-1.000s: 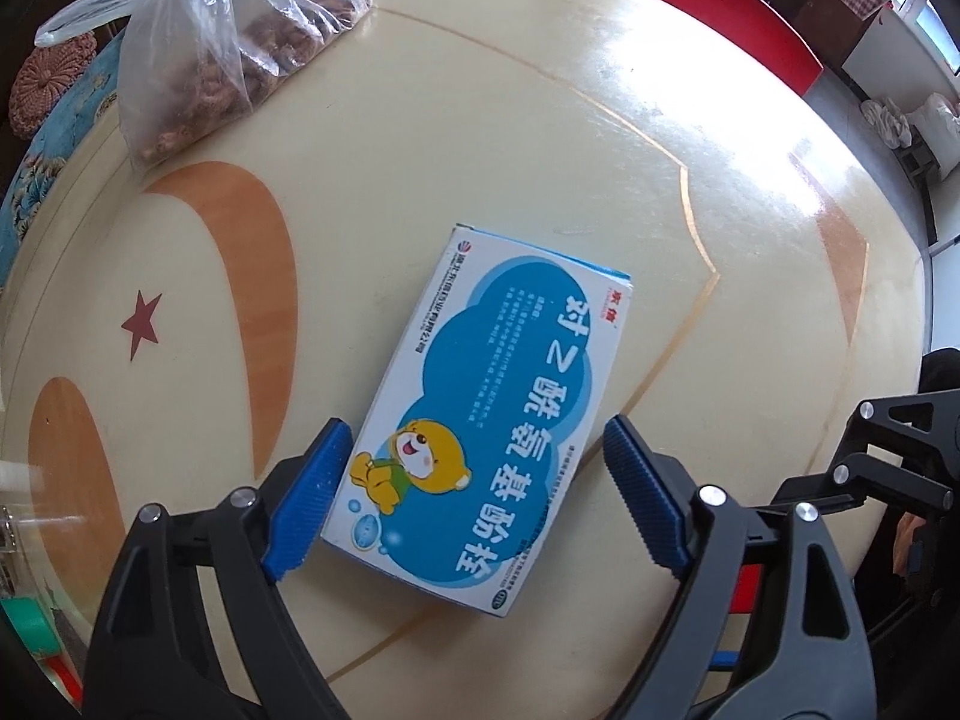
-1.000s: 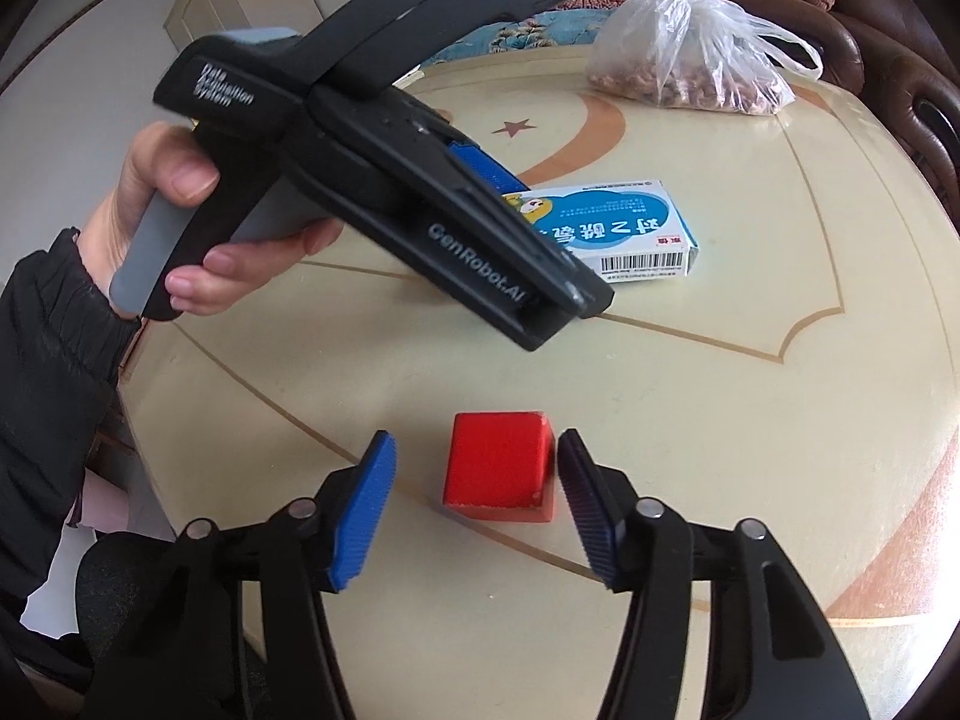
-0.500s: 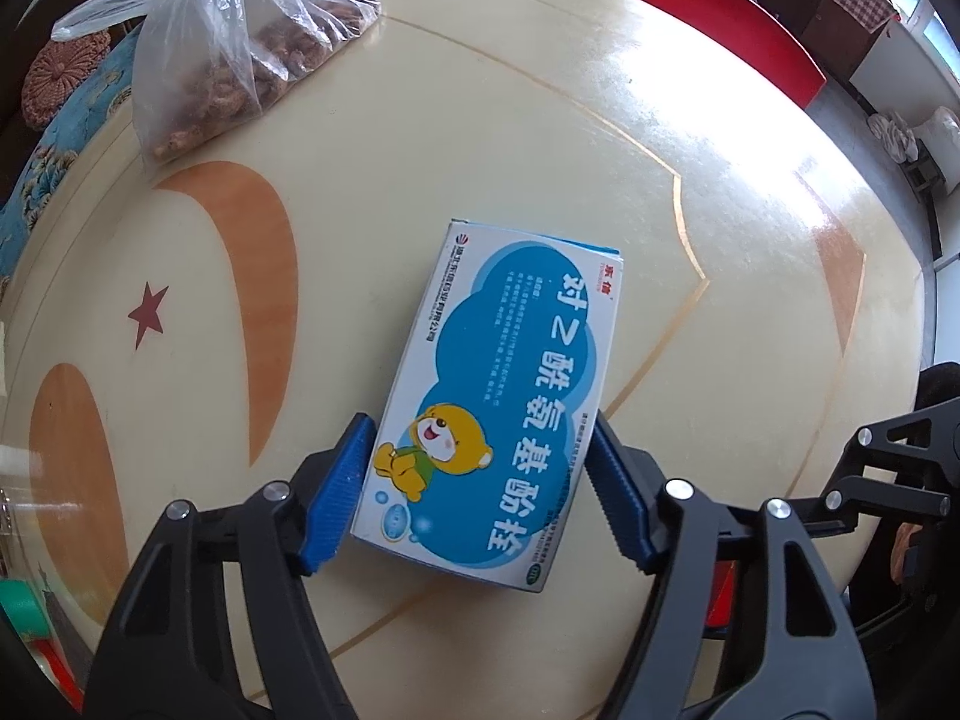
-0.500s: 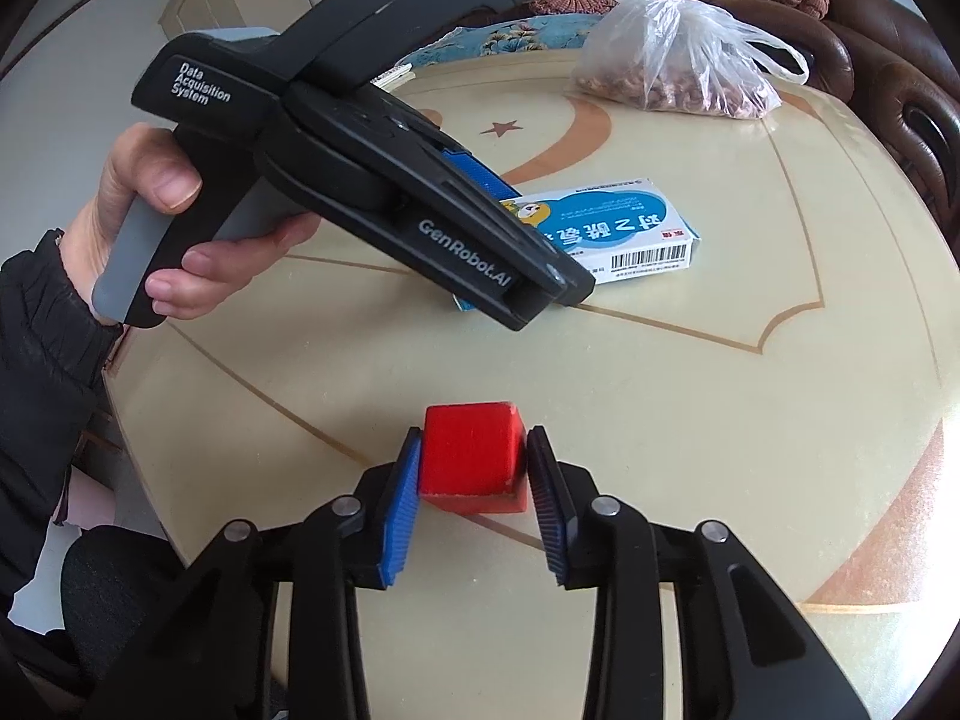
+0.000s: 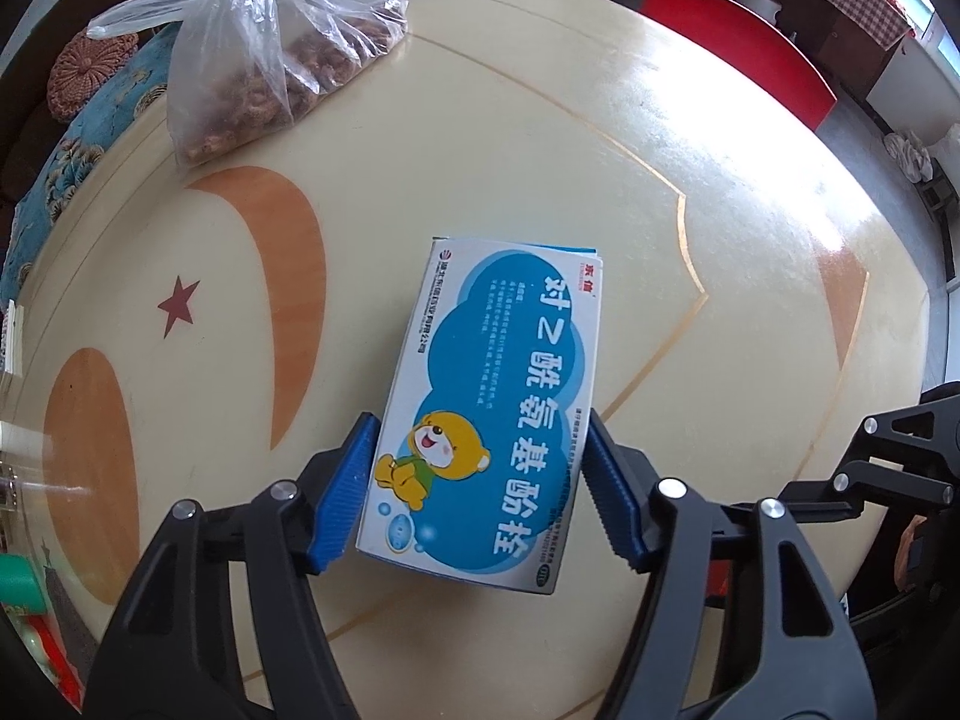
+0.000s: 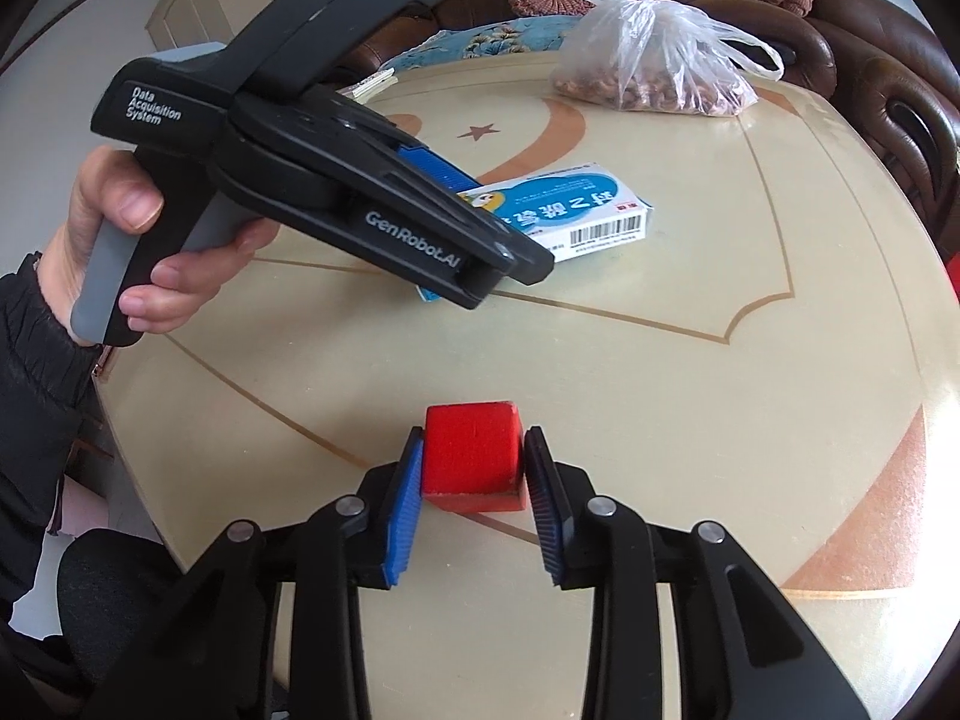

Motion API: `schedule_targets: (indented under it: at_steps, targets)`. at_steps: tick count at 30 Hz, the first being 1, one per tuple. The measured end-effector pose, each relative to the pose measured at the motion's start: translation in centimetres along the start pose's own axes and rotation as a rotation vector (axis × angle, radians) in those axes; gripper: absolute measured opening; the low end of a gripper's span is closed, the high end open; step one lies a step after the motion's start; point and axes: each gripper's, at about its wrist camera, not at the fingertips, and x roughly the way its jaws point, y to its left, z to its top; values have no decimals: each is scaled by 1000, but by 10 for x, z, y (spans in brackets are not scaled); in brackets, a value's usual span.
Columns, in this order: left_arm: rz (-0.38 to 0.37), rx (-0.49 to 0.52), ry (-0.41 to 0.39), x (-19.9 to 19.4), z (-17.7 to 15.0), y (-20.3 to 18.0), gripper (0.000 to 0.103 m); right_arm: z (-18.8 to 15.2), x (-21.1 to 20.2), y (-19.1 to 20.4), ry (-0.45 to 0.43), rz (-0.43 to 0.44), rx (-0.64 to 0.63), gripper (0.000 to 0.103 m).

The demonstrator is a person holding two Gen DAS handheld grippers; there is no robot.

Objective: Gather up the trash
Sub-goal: 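Lift the medicine box with the left tool while the right tool carries the red cube to the bin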

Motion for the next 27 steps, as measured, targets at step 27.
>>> schedule_targets:
  at_steps: [27]
  targets:
    - [104,-26,-105,-92,-40,-31,65,-13,-78,17,-87,-62,-18,33]
